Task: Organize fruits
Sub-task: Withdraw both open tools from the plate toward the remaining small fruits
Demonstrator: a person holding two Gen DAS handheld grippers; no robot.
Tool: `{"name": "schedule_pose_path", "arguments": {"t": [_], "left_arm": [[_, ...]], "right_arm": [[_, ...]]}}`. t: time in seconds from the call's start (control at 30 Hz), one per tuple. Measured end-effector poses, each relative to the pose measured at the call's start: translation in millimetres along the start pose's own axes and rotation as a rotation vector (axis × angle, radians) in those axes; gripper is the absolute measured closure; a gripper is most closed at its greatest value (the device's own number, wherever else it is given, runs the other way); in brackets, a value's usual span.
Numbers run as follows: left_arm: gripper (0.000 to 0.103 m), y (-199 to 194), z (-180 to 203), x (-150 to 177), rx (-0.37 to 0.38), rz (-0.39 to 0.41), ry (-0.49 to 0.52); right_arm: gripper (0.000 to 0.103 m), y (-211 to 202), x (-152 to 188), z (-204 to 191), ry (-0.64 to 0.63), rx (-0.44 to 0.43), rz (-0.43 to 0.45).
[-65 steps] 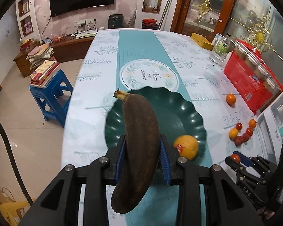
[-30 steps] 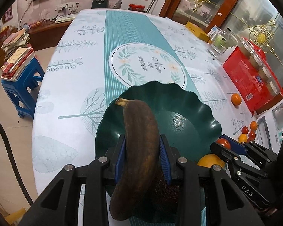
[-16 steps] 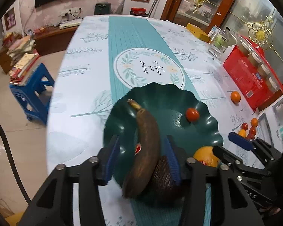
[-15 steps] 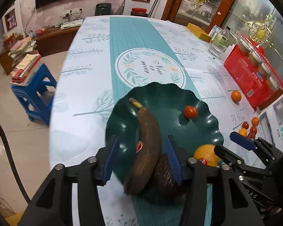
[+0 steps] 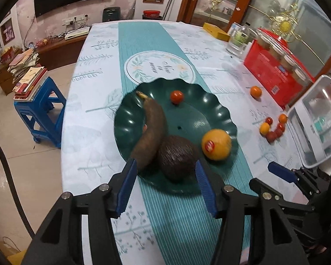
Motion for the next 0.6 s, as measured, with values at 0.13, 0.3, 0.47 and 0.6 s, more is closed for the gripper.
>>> {"name": "schedule_pose_path", "arguments": {"t": [0.13, 0.3, 0.47, 0.6], "left_arm": [[0.049, -4, 16, 19, 0.031, -0.013, 0.01], [0.049, 1, 40, 39, 0.077, -0.049, 0.024], [0.049, 4, 70, 53, 0.1, -0.078, 0.046], [0.045, 3, 90, 54, 0.06, -0.086, 0.064]], "right_arm": [[0.046, -10, 24, -1, 0.009, -0.004, -0.011], [0.046, -19, 49, 5, 0.046, -0.009, -0.021], [0.046, -20, 66, 21, 0.082, -0.02, -0.044], [0.046, -25, 70, 39, 0.096, -0.028, -0.039]]}}
Point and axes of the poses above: each gripper's, at about its wrist camera, not at the fingertips, and y roughly the way its jaws point, z to its right, x to its underside, the point moved 9 cm from there along y, roughly the way its jaws point, and after that the axes turned 4 degrees about -z, right-handed, at the moved point
